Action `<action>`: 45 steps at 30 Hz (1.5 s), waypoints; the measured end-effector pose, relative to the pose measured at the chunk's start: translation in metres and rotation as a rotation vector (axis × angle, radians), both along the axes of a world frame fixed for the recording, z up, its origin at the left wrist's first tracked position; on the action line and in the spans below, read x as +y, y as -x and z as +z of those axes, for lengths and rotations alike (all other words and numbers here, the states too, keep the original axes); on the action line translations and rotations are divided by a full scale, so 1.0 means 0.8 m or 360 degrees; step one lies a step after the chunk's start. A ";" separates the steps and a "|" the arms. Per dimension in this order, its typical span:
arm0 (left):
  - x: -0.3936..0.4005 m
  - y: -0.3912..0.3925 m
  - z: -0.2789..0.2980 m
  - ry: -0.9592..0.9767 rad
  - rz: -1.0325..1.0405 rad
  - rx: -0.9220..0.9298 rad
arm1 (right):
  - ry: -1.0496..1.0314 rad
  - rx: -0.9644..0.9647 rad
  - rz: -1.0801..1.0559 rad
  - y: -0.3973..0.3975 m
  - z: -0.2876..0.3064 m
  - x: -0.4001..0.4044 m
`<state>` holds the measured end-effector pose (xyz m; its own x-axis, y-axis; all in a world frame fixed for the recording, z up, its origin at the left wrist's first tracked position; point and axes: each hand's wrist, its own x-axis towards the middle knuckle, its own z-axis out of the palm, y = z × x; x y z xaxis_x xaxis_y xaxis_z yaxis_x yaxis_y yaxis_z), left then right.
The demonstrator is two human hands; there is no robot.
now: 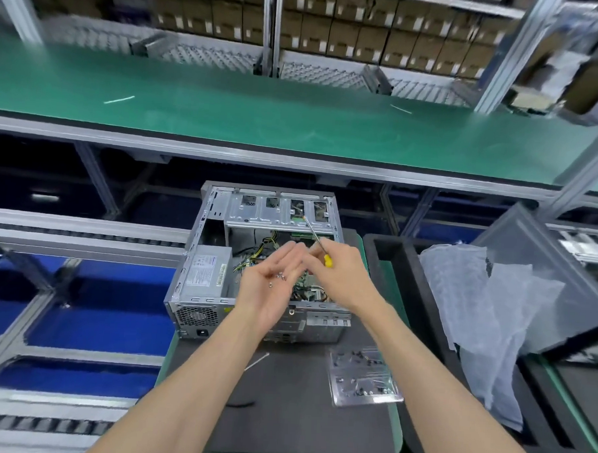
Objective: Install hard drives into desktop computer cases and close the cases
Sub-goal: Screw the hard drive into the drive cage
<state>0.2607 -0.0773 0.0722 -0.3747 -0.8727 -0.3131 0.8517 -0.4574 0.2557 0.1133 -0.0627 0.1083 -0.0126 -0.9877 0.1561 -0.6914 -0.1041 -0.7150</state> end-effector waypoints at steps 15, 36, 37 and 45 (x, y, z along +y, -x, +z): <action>-0.044 0.075 0.004 0.0354 -0.0141 -0.0412 | -0.0058 0.0532 0.0279 0.052 0.006 -0.057; -0.177 0.051 -0.004 0.0381 0.0027 -0.0950 | -0.0407 -0.0766 -0.0175 0.033 0.014 -0.174; -0.183 0.048 -0.006 0.0343 0.0034 -0.0928 | -0.0497 -0.0872 -0.0177 0.032 0.013 -0.181; -0.212 0.022 -0.038 0.0102 0.0145 -0.0672 | -0.0716 -0.0826 0.0203 0.015 -0.012 -0.179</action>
<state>0.2432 -0.2465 0.0421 -0.1462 -0.9188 -0.3666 0.7025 -0.3574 0.6154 0.1016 -0.2058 0.0985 0.1455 -0.9536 -0.2635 -0.2506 0.2221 -0.9423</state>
